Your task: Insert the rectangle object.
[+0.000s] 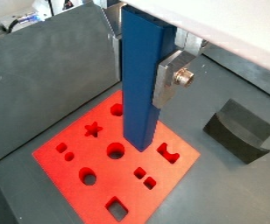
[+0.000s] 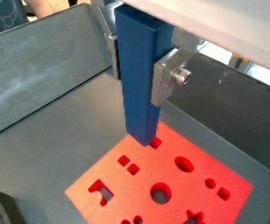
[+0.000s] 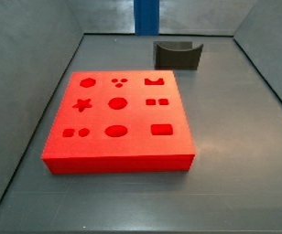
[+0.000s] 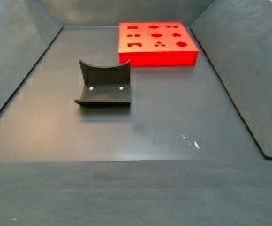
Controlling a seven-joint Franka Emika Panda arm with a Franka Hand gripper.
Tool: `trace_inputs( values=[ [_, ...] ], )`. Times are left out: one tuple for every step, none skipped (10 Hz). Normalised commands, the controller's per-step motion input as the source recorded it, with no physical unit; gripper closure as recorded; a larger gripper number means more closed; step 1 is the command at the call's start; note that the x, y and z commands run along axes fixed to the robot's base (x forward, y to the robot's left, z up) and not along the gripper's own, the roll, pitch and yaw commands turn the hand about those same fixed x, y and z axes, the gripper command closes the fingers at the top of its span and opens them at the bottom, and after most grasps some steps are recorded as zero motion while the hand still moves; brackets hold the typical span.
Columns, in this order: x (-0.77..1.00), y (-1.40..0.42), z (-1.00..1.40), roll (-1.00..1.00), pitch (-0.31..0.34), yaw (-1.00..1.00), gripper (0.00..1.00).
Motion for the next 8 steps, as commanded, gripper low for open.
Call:
trace_inputs(
  values=[
    [0.45, -0.45, -0.45, 0.07, 0.000, 0.01, 1.00],
    [0.90, -0.61, -0.69, 0.13, -0.007, 0.00, 1.00],
    [0.91, -0.52, -0.71, 0.06, -0.063, 0.00, 1.00],
    [0.94, -0.43, -0.71, 0.03, -0.067, 0.00, 1.00],
    [0.95, -0.33, -0.71, 0.04, -0.060, 0.00, 1.00],
    [0.79, -0.41, -0.77, 0.20, 0.000, 0.00, 1.00],
    [0.35, -0.39, -0.67, 0.22, -0.043, 0.05, 1.00],
    [0.00, 0.00, -0.04, 0.00, 0.000, 0.00, 1.00]
  ],
)
